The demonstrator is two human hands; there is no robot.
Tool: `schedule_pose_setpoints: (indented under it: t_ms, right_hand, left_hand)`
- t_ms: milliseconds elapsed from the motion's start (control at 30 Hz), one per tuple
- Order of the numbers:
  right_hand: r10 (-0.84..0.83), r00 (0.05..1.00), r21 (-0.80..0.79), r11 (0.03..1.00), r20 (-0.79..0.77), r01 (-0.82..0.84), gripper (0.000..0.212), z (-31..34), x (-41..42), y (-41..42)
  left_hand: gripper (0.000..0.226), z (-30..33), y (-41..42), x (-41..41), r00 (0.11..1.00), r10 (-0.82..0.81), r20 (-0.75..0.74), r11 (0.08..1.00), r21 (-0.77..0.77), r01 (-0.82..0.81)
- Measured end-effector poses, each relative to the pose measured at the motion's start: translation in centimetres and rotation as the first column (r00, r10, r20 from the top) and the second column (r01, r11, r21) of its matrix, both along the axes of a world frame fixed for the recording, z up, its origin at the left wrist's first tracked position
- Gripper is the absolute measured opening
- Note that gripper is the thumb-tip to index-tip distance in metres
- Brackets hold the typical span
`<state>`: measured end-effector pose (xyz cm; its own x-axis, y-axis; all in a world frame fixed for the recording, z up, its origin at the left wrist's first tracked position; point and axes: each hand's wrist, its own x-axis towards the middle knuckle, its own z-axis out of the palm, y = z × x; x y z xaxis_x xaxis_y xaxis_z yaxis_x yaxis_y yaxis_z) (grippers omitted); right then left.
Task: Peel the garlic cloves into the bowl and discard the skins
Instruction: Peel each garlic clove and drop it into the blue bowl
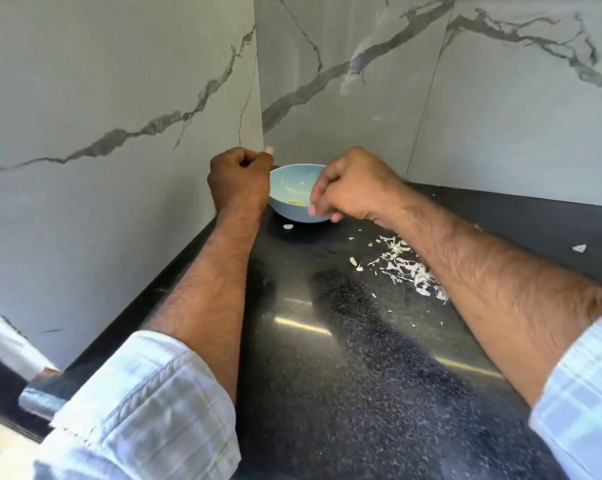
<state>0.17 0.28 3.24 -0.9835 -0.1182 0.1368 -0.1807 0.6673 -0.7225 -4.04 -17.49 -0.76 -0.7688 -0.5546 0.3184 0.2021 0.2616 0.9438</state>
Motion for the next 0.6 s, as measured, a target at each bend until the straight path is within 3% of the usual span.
schedule_pose_setpoints:
  t_ms: [67,133,300,467,600]
  right_hand:
    - [0.065,0.998,0.119,0.991,0.015,-0.066,0.016,-1.6,0.6,-0.6]
    - [0.054,0.996,0.216,0.976,-0.069,-0.038,0.02,-3.2,0.2,-1.2]
    - [0.048,0.982,0.325,0.946,-0.18,0.014,0.026,-4.7,-0.5,-2.9]
    - [0.231,0.938,0.693,0.721,-0.258,0.013,0.03,-5.1,0.5,-5.9]
    - [0.275,0.933,0.797,0.603,-0.234,0.023,0.02,-4.9,0.4,-7.3]
  left_hand:
    - [0.031,-0.2,-1.0,0.0,1.0,0.008,0.013,1.0,0.011,-0.008]
    - [0.037,-0.5,-1.8,0.1,0.999,0.027,0.023,0.999,0.033,-0.028]
    - [0.038,-0.8,-2.4,0.1,0.997,0.039,0.072,0.999,0.036,-0.042]
    - [0.034,-0.7,-2.8,-0.3,0.991,0.065,0.113,0.997,0.043,-0.07]
    - [0.029,-0.6,-3.0,-0.4,0.987,0.076,0.141,0.992,0.087,-0.089]
